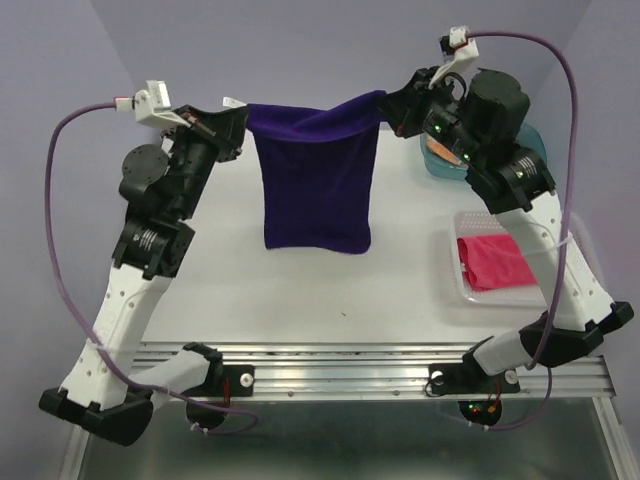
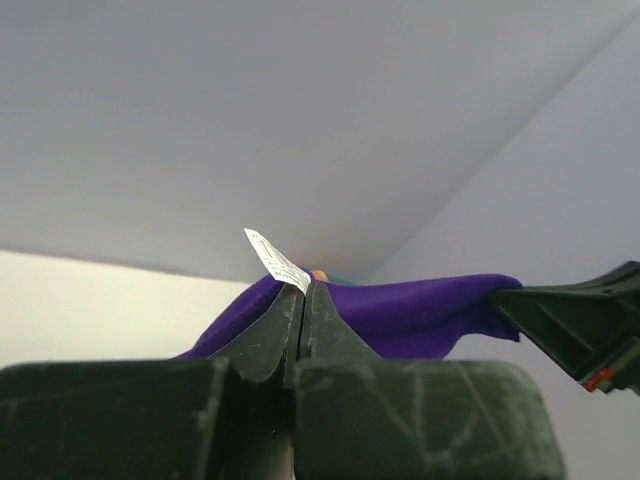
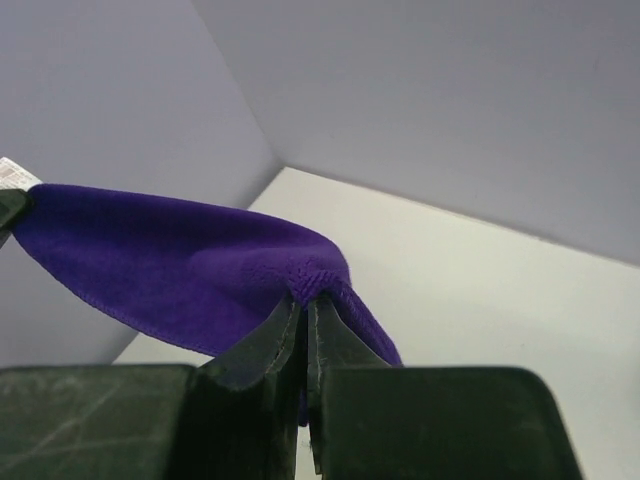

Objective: Fold and stack the towels
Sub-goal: Flatten out the crumpled towel

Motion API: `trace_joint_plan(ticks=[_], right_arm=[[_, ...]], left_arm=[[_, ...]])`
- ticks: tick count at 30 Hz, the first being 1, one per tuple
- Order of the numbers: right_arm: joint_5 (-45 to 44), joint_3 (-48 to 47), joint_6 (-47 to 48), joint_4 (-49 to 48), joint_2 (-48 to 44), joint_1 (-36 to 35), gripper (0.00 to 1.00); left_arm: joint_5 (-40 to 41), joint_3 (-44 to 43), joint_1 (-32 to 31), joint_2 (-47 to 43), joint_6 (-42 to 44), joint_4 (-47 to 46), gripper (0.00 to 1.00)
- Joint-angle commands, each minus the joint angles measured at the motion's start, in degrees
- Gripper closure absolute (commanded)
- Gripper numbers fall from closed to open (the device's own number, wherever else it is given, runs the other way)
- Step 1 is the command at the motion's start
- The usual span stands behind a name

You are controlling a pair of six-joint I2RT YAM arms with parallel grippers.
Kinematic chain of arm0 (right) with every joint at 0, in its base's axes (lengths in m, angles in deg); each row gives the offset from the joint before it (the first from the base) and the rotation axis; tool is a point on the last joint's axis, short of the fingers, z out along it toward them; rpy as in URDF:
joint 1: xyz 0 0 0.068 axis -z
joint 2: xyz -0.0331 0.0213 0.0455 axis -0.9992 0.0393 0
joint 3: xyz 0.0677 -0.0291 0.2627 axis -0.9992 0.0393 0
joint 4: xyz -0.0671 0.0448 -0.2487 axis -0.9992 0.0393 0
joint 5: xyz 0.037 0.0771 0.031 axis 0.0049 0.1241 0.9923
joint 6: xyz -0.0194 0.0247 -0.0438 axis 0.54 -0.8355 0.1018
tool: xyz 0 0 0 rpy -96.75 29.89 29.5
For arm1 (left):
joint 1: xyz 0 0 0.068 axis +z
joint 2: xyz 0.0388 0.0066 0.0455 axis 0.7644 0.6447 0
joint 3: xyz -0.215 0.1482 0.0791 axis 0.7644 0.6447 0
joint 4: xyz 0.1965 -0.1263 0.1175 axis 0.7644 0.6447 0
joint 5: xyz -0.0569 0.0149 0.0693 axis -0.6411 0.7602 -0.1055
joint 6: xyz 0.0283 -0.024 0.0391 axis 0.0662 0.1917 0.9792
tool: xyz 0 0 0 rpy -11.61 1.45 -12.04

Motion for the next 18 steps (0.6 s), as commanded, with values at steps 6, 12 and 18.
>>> trace_joint_plan(ticks=[6, 12, 18], right_arm=[[23.02, 3.74, -6.59, -5.38, -16.21, 0.22, 0.99], [33.58, 10.69, -12.04, -11.53, -24.49, 0.30, 0.99], [37.00, 12.00, -15.20, -13.90, -26.43, 0.31, 0.99]], left_arm=[[-12.63, 1.78, -0.17, -15.65, -4.39, -6.52, 1.00], [-22.41, 6.53, -0.17, -23.38, -10.73, -10.47, 1.00], [-25.84, 6.35, 0.00, -27.96, -11.52, -11.18, 1.00]])
